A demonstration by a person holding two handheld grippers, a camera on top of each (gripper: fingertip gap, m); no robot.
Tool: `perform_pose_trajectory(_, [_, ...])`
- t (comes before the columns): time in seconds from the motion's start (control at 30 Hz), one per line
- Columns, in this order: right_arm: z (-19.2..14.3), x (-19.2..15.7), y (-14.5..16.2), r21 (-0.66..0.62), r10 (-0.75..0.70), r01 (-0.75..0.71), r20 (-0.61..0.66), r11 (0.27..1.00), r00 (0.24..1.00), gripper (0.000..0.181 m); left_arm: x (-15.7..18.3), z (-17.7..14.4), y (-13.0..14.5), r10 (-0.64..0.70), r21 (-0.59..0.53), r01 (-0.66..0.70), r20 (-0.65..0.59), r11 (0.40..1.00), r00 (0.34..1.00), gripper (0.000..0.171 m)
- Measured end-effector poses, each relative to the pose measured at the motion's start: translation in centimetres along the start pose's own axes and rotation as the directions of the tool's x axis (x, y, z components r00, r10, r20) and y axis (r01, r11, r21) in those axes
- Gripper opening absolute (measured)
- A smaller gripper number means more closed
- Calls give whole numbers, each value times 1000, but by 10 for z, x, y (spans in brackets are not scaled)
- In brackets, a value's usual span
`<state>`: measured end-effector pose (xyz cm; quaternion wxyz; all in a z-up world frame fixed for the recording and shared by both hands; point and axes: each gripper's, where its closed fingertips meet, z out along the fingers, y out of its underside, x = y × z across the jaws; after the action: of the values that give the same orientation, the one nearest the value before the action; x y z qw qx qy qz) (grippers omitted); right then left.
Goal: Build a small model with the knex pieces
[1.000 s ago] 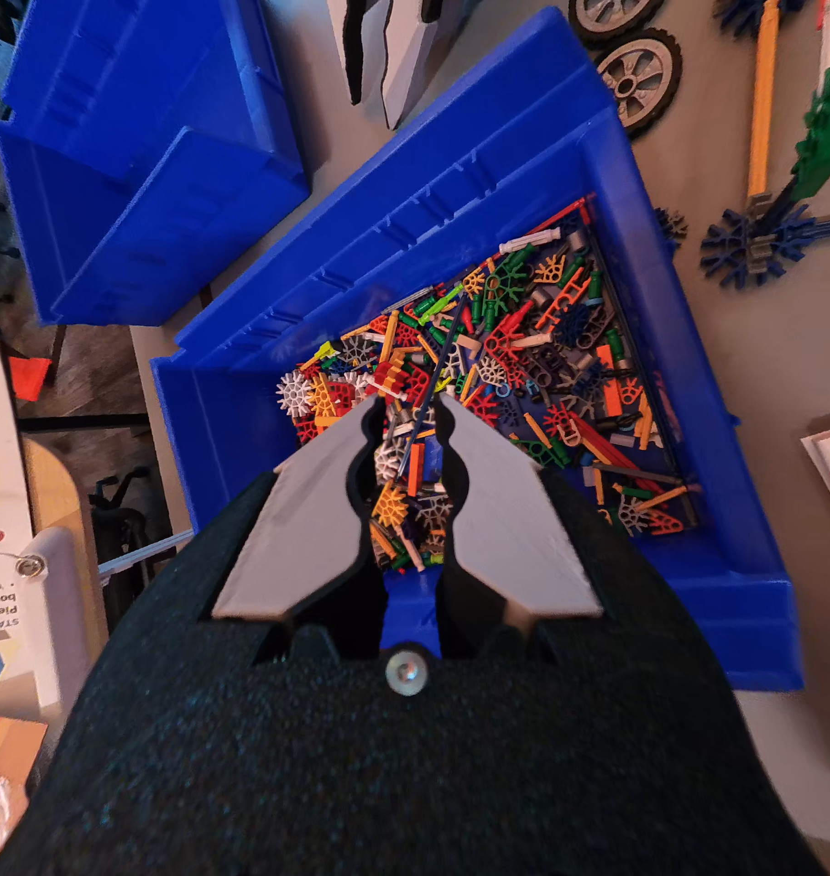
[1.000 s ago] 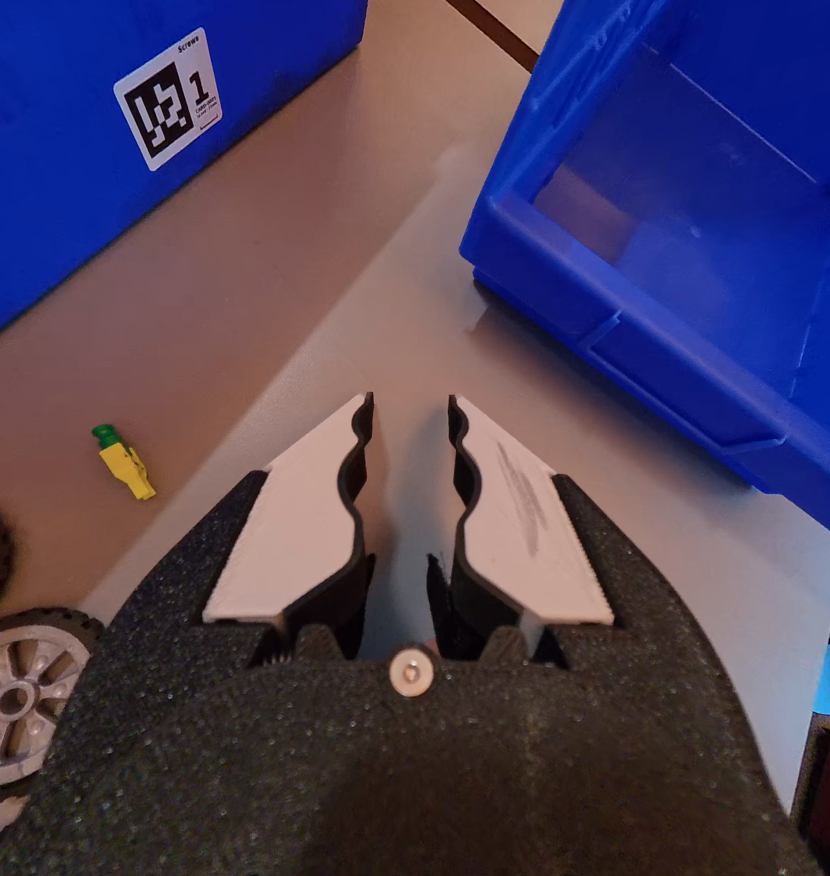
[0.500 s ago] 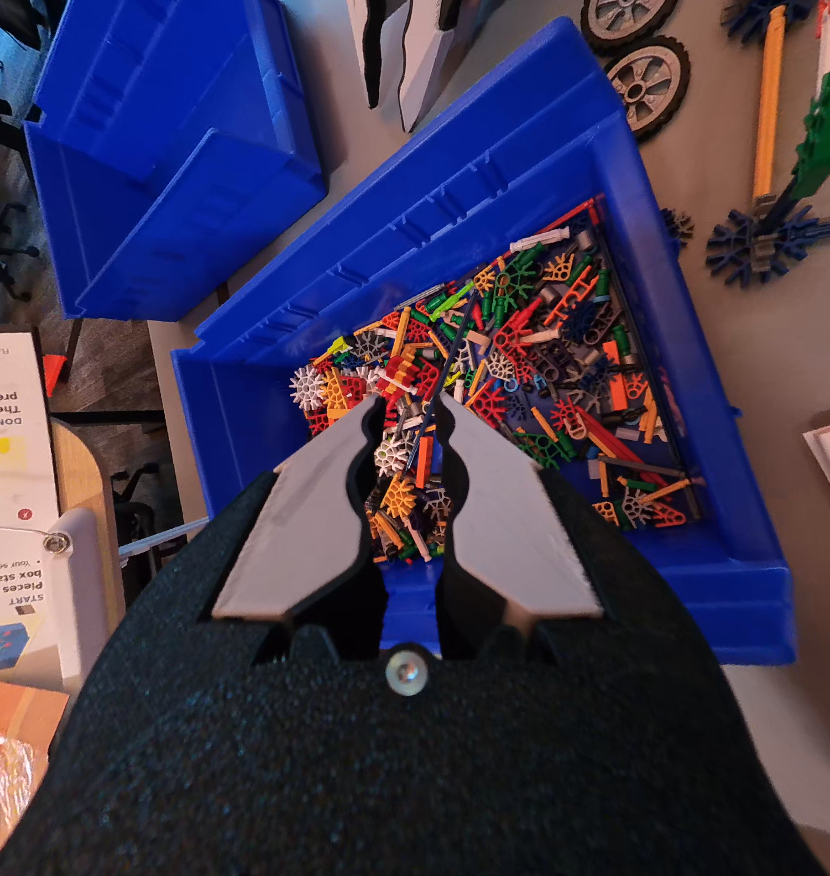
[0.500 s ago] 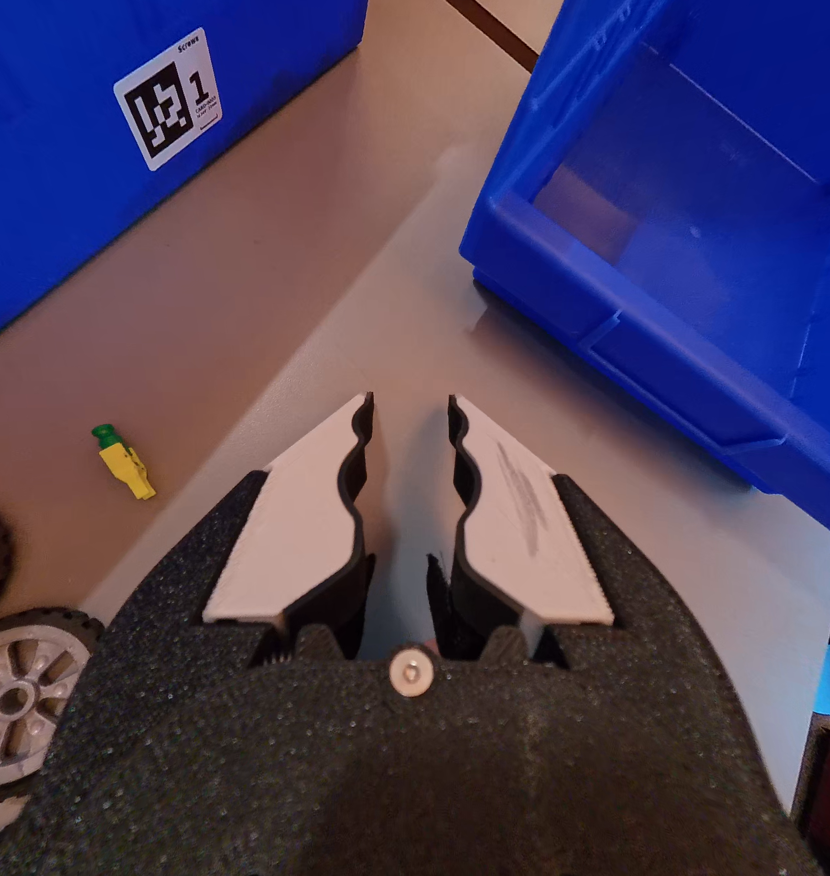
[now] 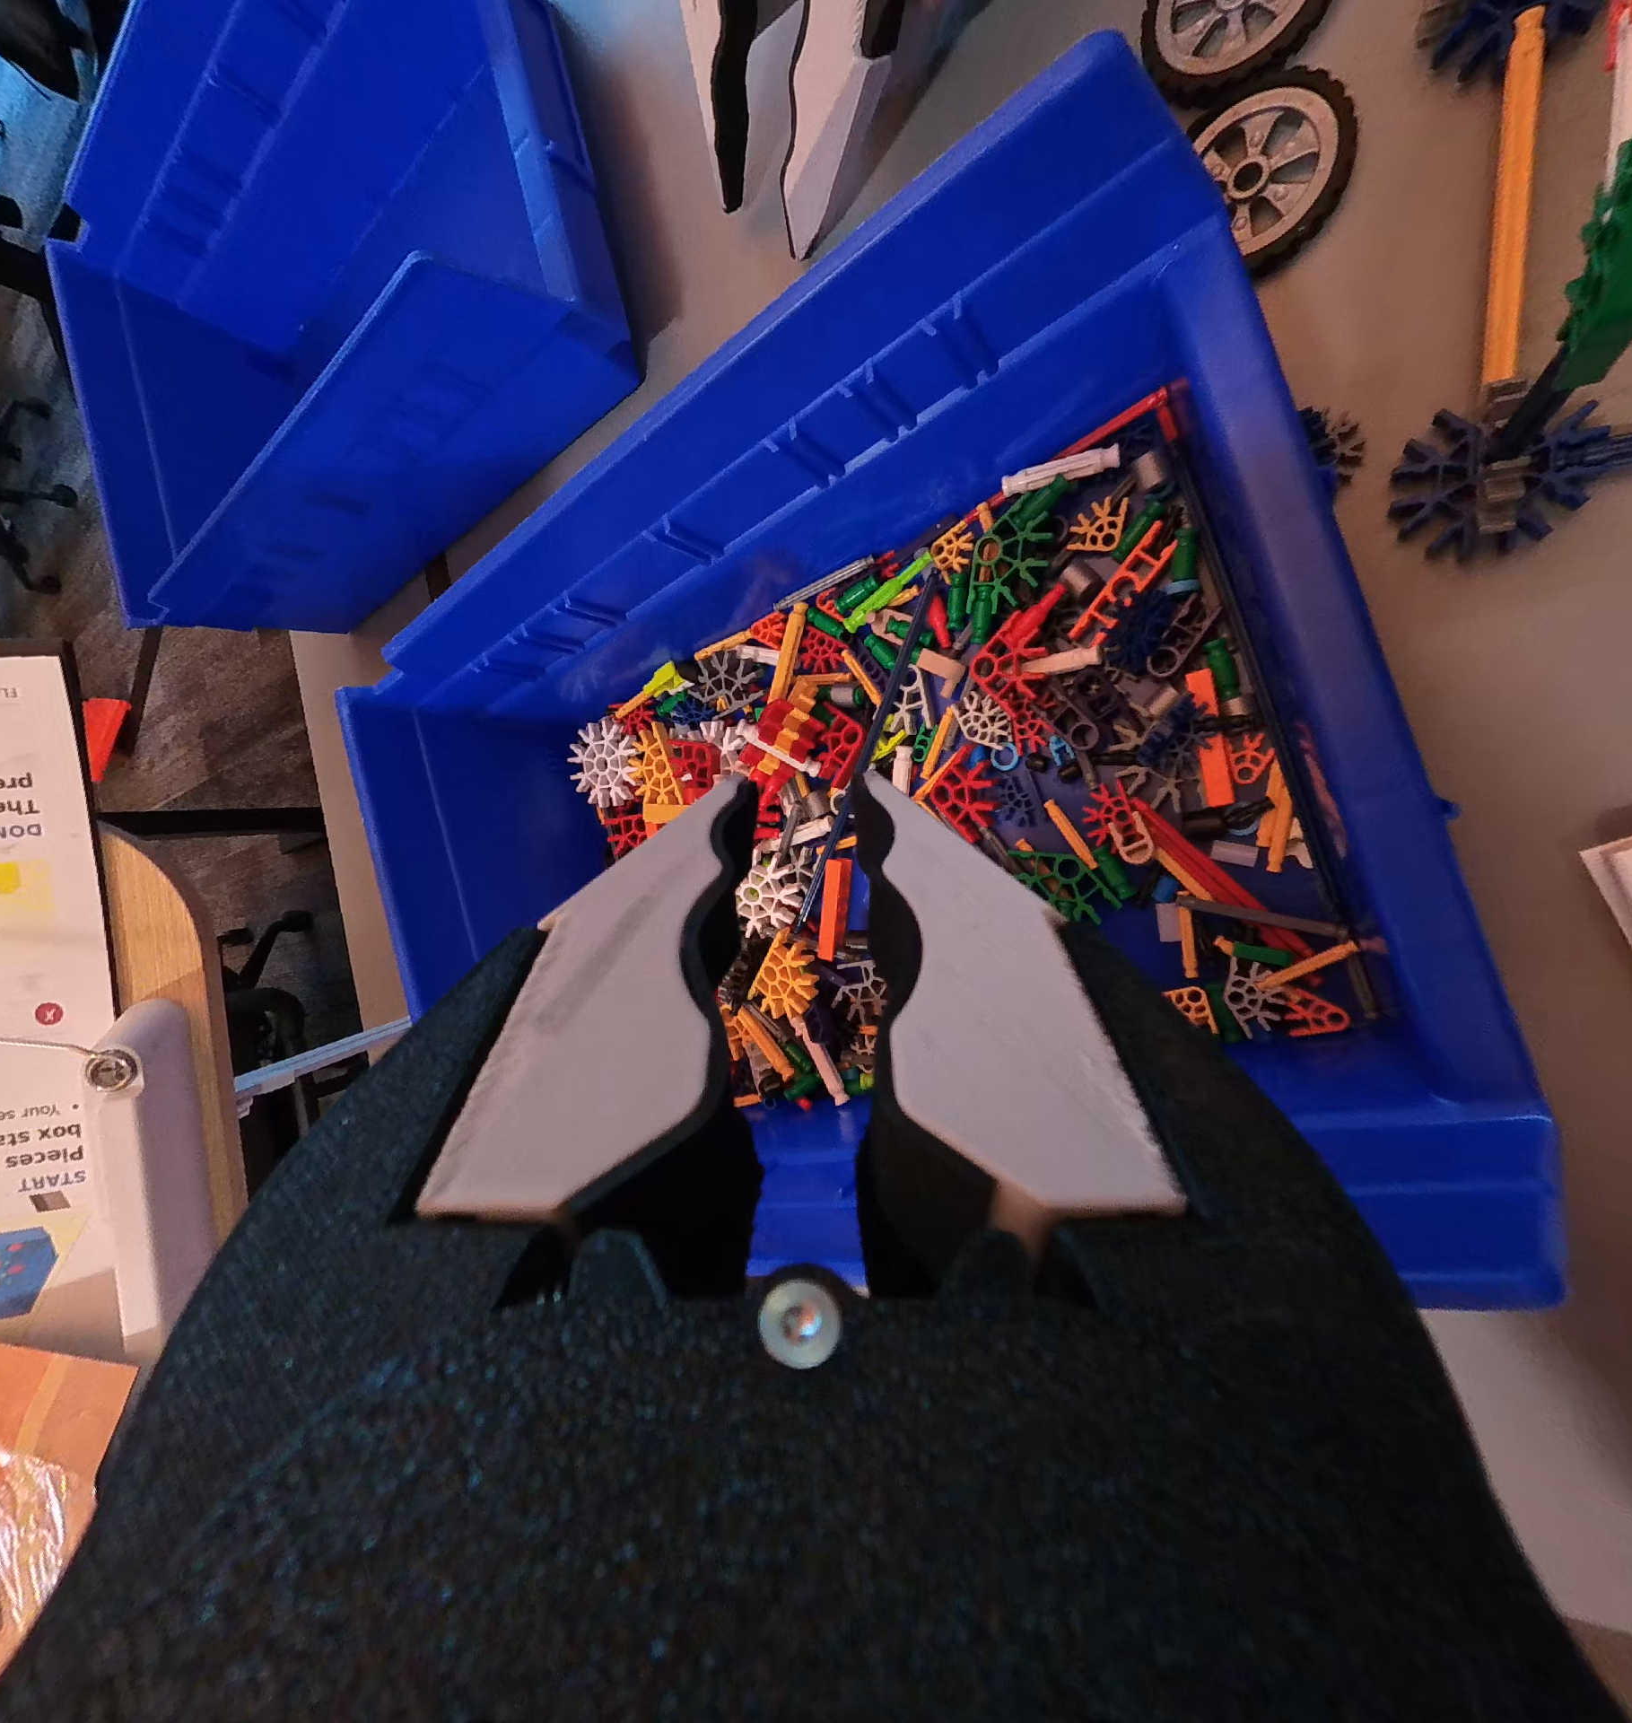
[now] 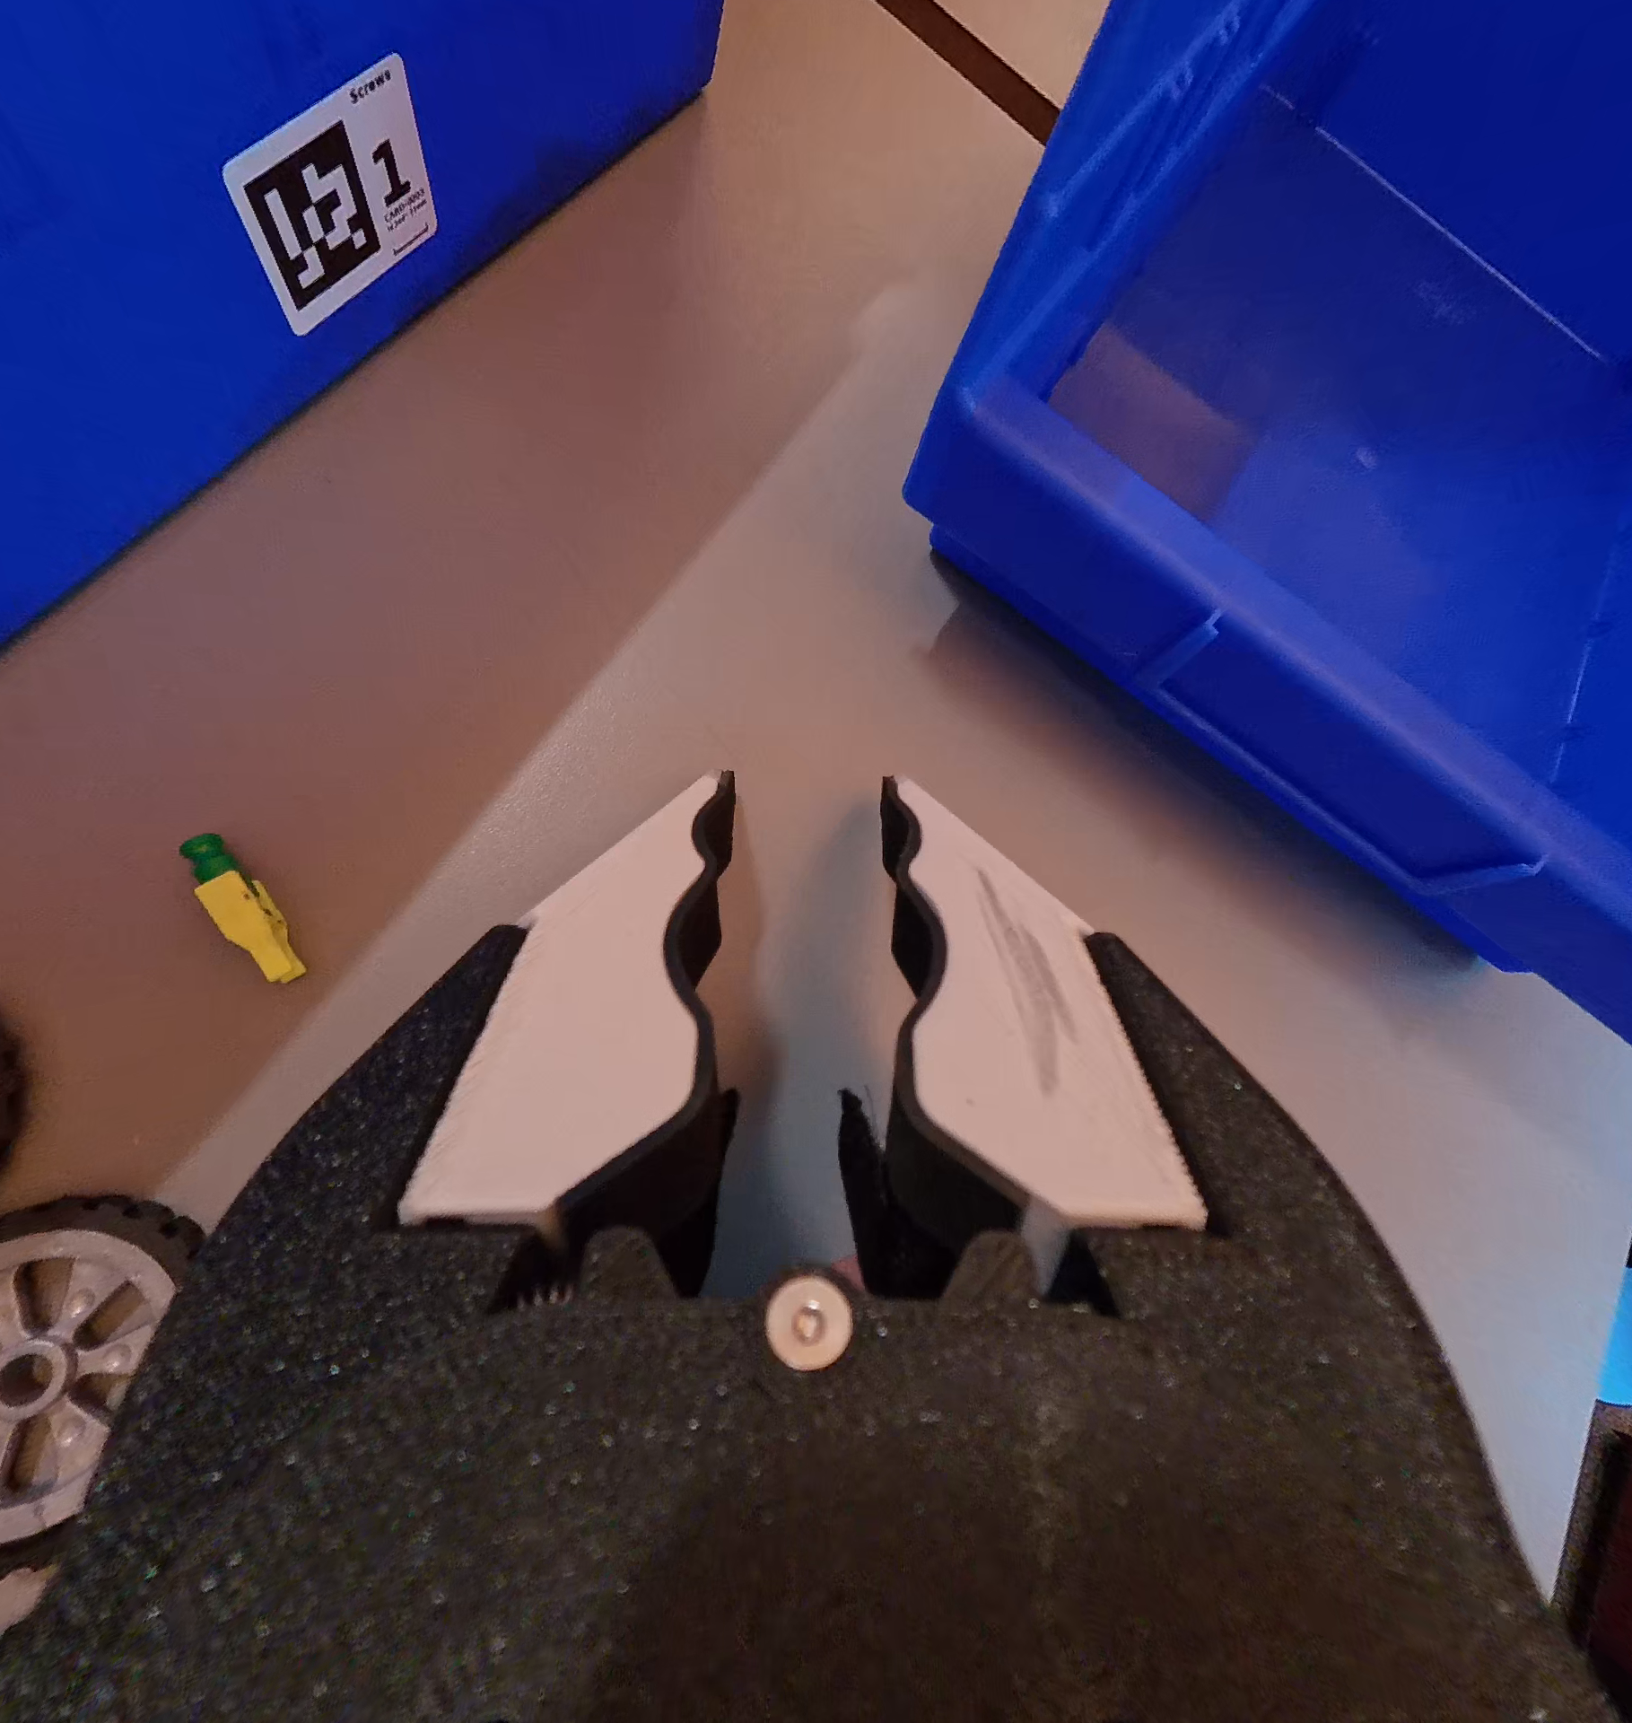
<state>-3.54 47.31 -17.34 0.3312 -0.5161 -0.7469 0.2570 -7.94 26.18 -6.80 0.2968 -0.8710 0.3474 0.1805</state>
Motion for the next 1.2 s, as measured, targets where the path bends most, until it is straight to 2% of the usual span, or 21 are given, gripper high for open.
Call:
perform_pose_trajectory(0.3, [0, 0, 0, 0, 4, -4, 3, 1000, 1000, 31, 2, 2, 0, -1, 1, 1, -10, 1000, 1000, 19])
perform_pose_trajectory(0.37, [0, 0, 0, -1, 5, -5, 4, 1000, 1000, 31, 11, 4, 1, -20, -8, 19, -72, 1000, 997, 16])
perform_pose_trajectory(0.57, [0, 0, 0, -1, 5, -5, 4, 1000, 1000, 31, 25, 17, 5, 3, -45, -9, -134, 999, 991, 6])
perform_pose_trajectory(0.9, [1, 1, 0, 0, 6, -6, 3, 1000, 1000, 31, 30, 47, 34, -57, -178, 19, -211, 984, 976, 10])
perform_pose_trajectory(1.2, [1, 0, 0, -1, 8, -8, 5, 1000, 1000, 31, 25, 78, 41, -40, -271, -56, -336, 961, 941, 10])
